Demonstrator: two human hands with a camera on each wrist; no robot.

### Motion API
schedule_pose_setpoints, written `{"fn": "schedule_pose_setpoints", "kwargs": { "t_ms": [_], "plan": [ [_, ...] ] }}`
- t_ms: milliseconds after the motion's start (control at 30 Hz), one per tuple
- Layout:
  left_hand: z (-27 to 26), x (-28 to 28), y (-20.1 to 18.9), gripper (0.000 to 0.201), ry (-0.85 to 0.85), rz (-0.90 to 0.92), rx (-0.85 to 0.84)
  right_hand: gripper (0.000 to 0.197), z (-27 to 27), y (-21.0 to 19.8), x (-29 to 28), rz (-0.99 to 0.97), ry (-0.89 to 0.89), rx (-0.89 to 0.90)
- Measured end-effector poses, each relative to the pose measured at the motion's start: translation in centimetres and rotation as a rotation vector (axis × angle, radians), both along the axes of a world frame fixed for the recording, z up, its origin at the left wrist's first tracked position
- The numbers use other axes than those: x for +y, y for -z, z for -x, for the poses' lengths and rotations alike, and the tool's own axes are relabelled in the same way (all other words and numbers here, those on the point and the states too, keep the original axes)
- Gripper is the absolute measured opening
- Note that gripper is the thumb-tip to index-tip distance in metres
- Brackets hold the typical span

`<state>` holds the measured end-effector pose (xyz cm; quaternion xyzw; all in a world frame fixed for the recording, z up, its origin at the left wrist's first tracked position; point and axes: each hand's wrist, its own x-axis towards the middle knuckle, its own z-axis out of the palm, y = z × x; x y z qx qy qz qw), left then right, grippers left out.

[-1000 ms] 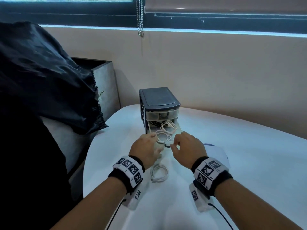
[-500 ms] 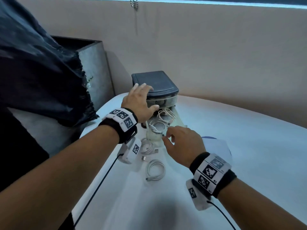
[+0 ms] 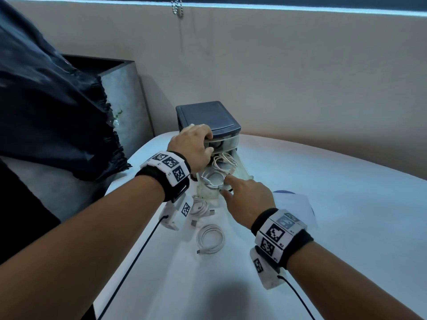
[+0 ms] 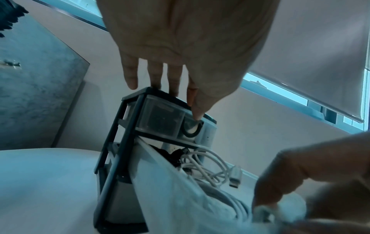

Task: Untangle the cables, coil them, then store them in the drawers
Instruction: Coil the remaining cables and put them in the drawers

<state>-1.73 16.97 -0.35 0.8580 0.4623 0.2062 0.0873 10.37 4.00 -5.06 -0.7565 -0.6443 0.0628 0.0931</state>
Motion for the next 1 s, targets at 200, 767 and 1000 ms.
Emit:
{"fn": "schedule_pose_setpoints", "kwargs": {
  "t_ms": [200, 767, 1000],
  "plan": [
    [0.4, -0.2, -0.3, 0.021, 0.026, 0.011, 0.091, 0.026, -0.3, 0.7, -2.0, -0.046, 0.01, 0.015],
    [-2.4, -0.4, -0.7, 0.026, -0.112, -0.131, 0.279, 0.026, -0.5, 1.2, -1.7, -0.069, 0.01, 0.032],
    [-2.4, 1.0, -0.2, 0.048, -0.196, -0.059, 0.239, 0.028, -0.7, 1.2, -1.5, -0.064, 0.009, 0.061]
  ]
}}
